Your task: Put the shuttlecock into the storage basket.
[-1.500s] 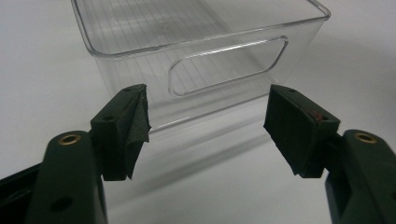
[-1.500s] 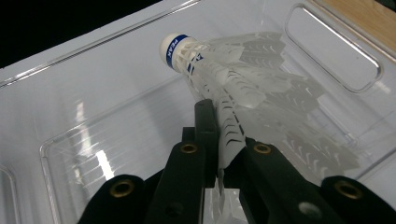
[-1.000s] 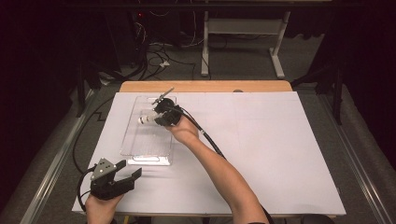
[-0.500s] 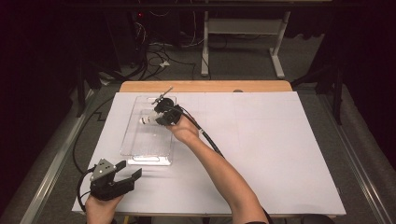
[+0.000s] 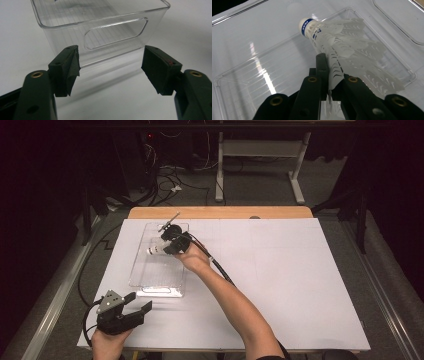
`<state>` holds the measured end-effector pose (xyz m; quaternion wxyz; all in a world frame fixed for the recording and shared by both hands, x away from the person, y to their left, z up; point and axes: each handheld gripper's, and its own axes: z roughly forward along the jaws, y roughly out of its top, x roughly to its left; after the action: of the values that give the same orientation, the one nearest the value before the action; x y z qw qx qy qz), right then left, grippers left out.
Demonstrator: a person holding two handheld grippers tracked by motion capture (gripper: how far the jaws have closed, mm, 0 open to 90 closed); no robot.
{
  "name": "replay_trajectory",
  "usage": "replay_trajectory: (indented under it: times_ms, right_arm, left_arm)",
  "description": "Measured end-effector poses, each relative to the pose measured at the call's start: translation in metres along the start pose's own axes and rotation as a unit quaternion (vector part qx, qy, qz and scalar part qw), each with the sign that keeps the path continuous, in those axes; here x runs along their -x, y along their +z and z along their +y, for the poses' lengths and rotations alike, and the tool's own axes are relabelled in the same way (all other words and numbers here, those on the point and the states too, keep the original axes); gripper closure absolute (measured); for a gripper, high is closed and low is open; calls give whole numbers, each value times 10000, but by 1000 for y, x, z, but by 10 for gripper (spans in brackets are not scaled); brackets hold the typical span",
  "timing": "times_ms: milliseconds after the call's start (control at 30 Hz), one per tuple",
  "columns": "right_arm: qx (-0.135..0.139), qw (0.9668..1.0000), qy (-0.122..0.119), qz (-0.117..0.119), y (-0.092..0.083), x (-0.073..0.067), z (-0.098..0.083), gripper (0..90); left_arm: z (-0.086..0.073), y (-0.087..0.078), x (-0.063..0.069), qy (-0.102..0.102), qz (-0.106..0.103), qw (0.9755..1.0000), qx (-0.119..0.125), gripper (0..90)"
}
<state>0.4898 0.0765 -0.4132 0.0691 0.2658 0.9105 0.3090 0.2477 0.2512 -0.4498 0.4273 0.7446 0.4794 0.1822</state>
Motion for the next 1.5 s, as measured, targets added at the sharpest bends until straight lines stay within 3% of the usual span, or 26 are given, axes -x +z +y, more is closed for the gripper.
replay_trajectory:
  times_ms: [667, 967, 1267, 1500]
  right_arm:
    - [-235, 9996, -167, 65, 8, -4, 4, 864]
    - [-299, 9993, -172, 136, 6, -3, 4, 754]
    - [-347, 9992, 12, 210, 0, 4, 3, 663]
    - [-402, 9988, 117, 251, -3, 8, -1, 650]
  left_arm:
    - [0, 1, 0, 22, -22, 10000, -7, 316]
    - [0, 0, 1, 45, -9, 10000, -4, 316]
    - [0, 1, 1, 41, -9, 10000, -11, 316]
    - [1, 1, 1, 48, -4, 10000, -22, 317]
